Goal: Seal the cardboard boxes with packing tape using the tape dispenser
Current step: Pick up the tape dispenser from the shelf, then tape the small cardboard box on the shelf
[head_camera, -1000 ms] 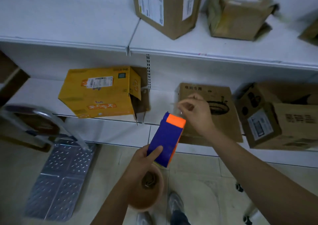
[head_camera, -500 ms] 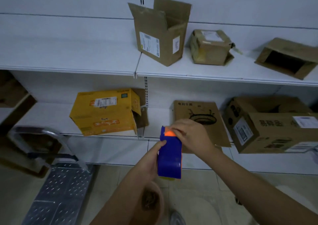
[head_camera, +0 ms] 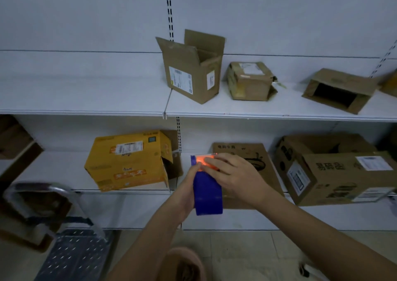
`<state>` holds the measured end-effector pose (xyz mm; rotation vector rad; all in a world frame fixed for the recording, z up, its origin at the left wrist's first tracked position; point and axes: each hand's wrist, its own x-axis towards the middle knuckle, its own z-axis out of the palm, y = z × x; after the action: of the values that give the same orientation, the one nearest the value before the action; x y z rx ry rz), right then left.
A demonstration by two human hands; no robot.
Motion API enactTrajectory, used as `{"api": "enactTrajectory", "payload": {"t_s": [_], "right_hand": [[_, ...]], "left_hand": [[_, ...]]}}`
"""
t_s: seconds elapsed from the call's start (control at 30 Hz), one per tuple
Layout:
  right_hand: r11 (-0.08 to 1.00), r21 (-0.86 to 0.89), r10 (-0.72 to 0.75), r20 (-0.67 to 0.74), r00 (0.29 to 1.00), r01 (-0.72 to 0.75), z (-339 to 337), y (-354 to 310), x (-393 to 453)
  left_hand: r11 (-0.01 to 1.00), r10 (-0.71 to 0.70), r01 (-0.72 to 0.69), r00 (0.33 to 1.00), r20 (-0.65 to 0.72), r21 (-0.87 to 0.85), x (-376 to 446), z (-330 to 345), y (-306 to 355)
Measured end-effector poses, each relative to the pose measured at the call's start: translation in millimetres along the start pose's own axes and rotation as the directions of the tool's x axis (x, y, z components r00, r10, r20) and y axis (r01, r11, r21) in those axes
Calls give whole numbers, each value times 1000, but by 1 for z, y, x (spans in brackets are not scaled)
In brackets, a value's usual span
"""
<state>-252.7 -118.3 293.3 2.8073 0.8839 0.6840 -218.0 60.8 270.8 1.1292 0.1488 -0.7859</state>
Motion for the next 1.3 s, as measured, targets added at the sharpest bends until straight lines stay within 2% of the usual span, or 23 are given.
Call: {"api": "enactTrajectory", "payload": {"t_s": [0.13, 0.3, 0.5, 0.63, 0.73, 0.83, 0.9, 0.97, 1.07, 1.1, 1.13, 1.17, 1.23, 1.3], "right_hand": [[1000, -17, 23, 70, 997, -22, -8, 25, -9], [998, -19, 62, -28, 998, -62, -16, 70, -24], [994, 88, 69, 22, 997, -71, -20, 151, -48], [973, 233, 19, -109, 994, 7, -26, 199, -53], [932, 361, 121, -298, 947, -6, -28, 223, -38], [908, 410, 246, -350, 904, -88, -25, 243, -7], [819, 544, 371, -263, 891, -180, -27, 251, 22], [679, 681, 481, -132, 867, -273, -29, 256, 54], [498, 802, 568, -15, 823, -329, -32, 257, 107], [486, 812, 580, -24, 814, -322, -34, 255, 123], [545, 783, 572, -84, 816, -302, -34, 252, 138], [663, 696, 524, -170, 835, -274, -36, 249, 153], [880, 431, 334, -259, 906, -202, -33, 239, 180], [949, 264, 212, -129, 969, -172, -22, 234, 203]], "left_hand": [[1000, -12, 12, 996, 90, 3, 10, 19, 17], [988, 4, -10, 999, 39, 155, 28, 71, 37], [961, 88, -88, 996, 11, 261, 67, 129, 52], [877, 201, -177, 980, -7, 447, 80, 155, 71], [830, 289, -204, 953, -89, 519, 83, 163, 89], [808, 392, -205, 887, -244, 552, 79, 163, 106], [785, 458, -198, 824, -333, 587, 72, 159, 118], [767, 497, -190, 780, -380, 612, 64, 152, 130], [754, 522, -175, 745, -415, 633, 55, 141, 150], [748, 525, -173, 744, -413, 641, 52, 137, 156], [743, 530, -178, 746, -404, 645, 51, 132, 162], [745, 531, -187, 747, -400, 641, 49, 127, 167], [767, 519, -208, 757, -396, 607, 47, 114, 177], [779, 507, -213, 767, -393, 589, 45, 99, 185]]}}
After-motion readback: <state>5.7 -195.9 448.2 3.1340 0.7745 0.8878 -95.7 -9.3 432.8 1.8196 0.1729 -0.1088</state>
